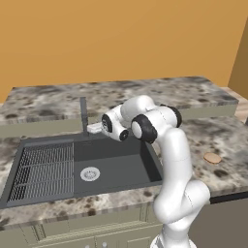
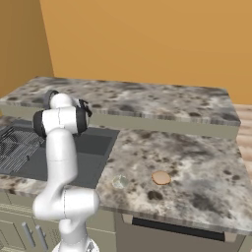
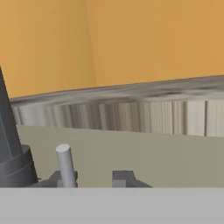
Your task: Turn on the sink faucet. Then move the garlic from the counter to the sink. Turn off the sink. Move the vegetable from the sink to the pot next to the stove. Finally move the pot to the center burner.
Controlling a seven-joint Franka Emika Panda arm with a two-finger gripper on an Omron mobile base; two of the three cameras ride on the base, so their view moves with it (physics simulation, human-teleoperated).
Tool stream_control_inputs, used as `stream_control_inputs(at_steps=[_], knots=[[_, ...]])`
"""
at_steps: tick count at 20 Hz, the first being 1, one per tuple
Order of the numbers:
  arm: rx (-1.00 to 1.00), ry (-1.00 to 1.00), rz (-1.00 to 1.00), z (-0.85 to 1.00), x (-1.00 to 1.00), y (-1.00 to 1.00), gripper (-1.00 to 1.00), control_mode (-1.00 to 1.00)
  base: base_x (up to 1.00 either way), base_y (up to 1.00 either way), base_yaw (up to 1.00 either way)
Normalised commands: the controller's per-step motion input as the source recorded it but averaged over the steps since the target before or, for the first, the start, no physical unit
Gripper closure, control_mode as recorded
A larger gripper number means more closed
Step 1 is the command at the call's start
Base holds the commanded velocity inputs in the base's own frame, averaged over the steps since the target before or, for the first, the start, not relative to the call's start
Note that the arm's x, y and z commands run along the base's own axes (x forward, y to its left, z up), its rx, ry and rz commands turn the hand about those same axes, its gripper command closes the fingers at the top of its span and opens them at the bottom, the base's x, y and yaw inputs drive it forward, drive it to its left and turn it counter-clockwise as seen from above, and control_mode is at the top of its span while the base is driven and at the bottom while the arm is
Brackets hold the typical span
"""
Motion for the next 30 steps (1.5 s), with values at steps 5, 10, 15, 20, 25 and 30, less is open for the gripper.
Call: stream_control_inputs(at_steps=[5,10,15,20,25,30], knots=[[0.0,0.11,-0.04,-0.14,0.0,-0.7,1.0,-1.0,0.0,0.0,0.0],[0.0,0.06,-0.02,-0.2,0.0,-0.69,1.0,-1.0,0.0,0.0,0.0],[0.0,0.04,-0.02,-0.23,0.0,-0.64,1.0,-1.0,0.0,0.0,0.0],[0.0,0.04,-0.01,-0.22,0.0,-0.66,1.0,-1.0,0.0,0.0,0.0],[0.0,0.02,-0.01,-0.24,0.0,-0.67,1.0,-1.0,0.0,0.0,0.0],[0.0,0.01,0.0,-0.25,0.0,-0.7,1.0,-1.0,0.0,0.0,0.0]])
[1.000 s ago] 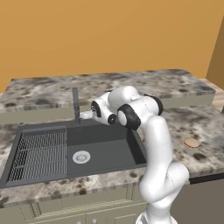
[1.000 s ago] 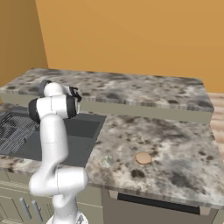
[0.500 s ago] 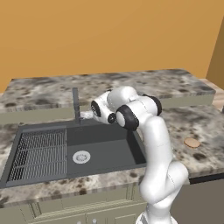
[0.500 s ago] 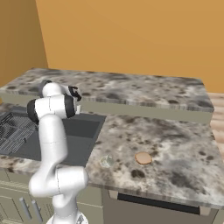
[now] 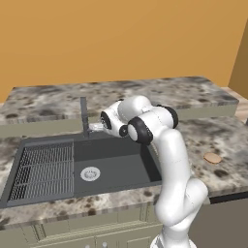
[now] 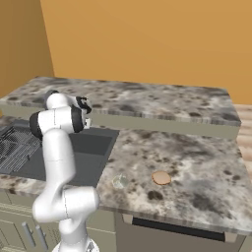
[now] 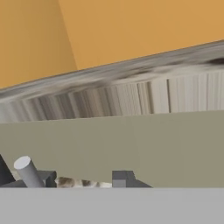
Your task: Turn on the sink faucet. Then move the garlic from the counter to the sink. Turn off the sink. Move the vegetable from the sink to the pot next to the stove. Finally move the pot to the center burner.
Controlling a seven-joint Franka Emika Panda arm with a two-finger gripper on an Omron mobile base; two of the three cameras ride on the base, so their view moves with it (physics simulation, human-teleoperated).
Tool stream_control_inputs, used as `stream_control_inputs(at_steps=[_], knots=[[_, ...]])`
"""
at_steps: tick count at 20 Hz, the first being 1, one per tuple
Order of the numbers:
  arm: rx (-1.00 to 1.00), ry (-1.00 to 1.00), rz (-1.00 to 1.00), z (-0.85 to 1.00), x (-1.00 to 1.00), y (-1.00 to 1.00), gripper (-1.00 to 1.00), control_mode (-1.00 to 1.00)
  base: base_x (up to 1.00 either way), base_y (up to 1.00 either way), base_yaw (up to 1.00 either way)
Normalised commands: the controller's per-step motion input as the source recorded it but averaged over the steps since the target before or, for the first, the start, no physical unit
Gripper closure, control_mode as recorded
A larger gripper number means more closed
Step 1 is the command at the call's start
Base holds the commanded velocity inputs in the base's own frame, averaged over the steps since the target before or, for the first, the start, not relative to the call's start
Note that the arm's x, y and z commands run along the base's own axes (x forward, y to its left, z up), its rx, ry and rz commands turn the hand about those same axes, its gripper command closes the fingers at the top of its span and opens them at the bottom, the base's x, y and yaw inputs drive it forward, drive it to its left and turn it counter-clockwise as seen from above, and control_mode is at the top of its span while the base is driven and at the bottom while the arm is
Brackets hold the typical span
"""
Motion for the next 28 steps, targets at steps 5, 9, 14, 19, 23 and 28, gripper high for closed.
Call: stream_control_inputs(at_steps=[5,9,14,19,23,28], knots=[[0.0,0.01,-0.01,-0.26,0.0,-0.77,1.0,-1.0,0.0,0.0,0.0],[0.0,0.04,-0.02,-0.3,0.0,-0.84,1.0,-1.0,0.0,0.0,0.0],[0.0,0.06,-0.02,-0.3,0.0,-0.89,1.0,-1.0,0.0,0.0,0.0],[0.0,0.05,-0.02,-0.33,-0.01,-0.93,1.0,-1.0,0.0,0.0,0.0],[0.0,0.04,-0.03,-0.35,-0.04,-0.92,1.0,-1.0,0.0,0.0,0.0],[0.0,0.06,-0.04,-0.33,-0.06,-0.92,1.0,-1.0,0.0,0.0,0.0]])
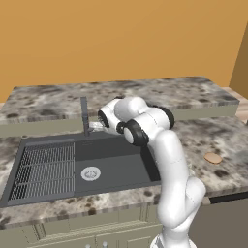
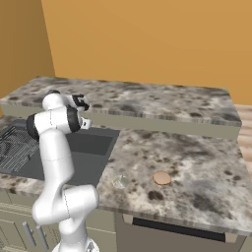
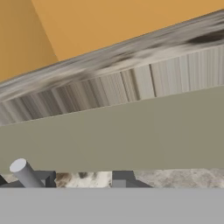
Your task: Turn on the sink faucet. Then move the garlic from the counter to the sink. Turn off the sink. Move the vegetable from the sink to the pot next to the stove. Finally move the pot to the center burner.
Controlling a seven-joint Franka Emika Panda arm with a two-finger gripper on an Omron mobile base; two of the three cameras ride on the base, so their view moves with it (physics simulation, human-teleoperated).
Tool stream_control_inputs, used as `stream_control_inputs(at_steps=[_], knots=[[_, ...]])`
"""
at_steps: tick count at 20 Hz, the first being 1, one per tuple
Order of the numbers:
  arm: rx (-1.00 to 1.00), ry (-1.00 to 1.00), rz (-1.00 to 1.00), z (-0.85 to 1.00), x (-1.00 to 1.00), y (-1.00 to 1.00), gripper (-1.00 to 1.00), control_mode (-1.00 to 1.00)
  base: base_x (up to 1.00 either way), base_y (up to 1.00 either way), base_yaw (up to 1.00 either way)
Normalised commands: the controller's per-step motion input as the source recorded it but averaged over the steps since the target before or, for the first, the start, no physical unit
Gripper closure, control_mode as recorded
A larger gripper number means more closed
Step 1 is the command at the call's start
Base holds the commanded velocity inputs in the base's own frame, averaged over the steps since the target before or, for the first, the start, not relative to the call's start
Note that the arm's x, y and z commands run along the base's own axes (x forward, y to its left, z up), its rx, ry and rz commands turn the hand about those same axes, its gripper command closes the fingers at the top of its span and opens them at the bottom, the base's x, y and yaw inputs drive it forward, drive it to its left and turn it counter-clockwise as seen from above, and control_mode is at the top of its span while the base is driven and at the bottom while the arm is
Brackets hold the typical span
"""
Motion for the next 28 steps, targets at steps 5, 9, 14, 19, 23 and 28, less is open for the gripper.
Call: stream_control_inputs(at_steps=[5,9,14,19,23,28], knots=[[0.01,0.07,-0.04,-0.34,-0.08,-0.93,1.0,-1.0,0.0,0.0,0.0],[0.01,0.07,-0.04,-0.37,-0.09,-0.96,1.0,-1.0,0.0,0.0,0.0],[0.02,0.06,-0.03,-0.4,-0.1,-0.97,1.0,-1.0,0.0,0.0,0.0],[0.03,0.05,-0.02,-0.43,-0.11,-1.0,1.0,-1.0,0.0,0.0,0.0],[0.04,0.04,-0.01,-0.45,-0.08,-1.0,1.0,-1.0,0.0,0.0,0.0],[0.05,0.03,0.0,-0.49,-0.06,-1.0,1.0,-1.0,0.0,0.0,0.0]])
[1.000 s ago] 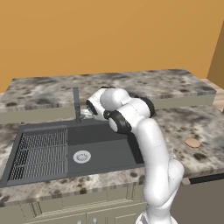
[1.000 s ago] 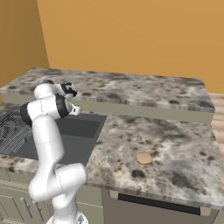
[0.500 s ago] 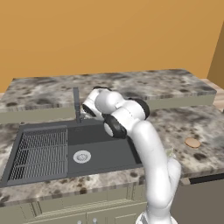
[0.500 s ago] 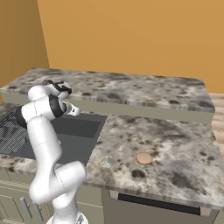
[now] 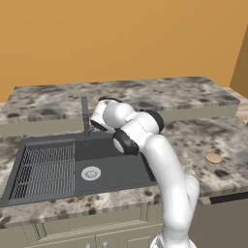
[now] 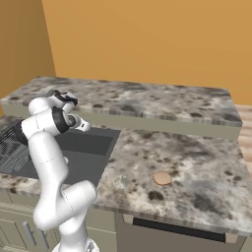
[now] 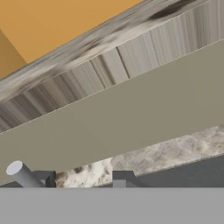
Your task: Turn on the sink faucet. Then move the garlic from the counter to the sink. Turn off the sink. Move the vegetable from the sink to the pot next to the stove. Finally move the pot to the center burner.
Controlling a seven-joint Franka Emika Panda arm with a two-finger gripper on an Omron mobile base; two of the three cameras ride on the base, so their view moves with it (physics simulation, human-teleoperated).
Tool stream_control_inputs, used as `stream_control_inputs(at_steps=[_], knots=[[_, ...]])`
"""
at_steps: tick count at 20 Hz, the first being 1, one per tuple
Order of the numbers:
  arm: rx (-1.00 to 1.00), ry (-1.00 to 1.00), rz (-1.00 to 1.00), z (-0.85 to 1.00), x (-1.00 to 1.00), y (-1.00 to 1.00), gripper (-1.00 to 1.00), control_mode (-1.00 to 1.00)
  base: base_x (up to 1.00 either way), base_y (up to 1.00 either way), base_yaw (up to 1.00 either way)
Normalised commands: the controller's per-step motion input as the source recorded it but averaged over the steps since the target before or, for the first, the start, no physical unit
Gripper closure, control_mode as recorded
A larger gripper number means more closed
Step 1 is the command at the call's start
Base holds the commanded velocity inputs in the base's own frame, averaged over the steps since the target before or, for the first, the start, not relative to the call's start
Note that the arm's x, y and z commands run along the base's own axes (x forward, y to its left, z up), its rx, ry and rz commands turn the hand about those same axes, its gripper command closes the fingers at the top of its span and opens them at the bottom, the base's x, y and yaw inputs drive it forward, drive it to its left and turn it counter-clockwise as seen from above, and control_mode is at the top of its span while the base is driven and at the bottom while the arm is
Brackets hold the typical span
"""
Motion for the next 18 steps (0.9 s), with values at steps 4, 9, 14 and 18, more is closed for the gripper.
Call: stream_control_inputs(at_steps=[4,9,14,18], knots=[[0.06,0.03,0.0,-0.49,-0.05,-1.0,1.0,-1.0,0.0,0.0,0.0],[0.04,0.05,0.0,-0.5,-0.03,-0.99,1.0,-1.0,0.0,0.0,0.0],[0.02,0.07,0.0,-0.46,-0.01,-0.93,1.0,-1.0,0.0,0.0,0.0],[0.04,0.03,0.0,-0.08,0.0,-0.56,-1.0,-1.0,0.0,0.0,0.0]])
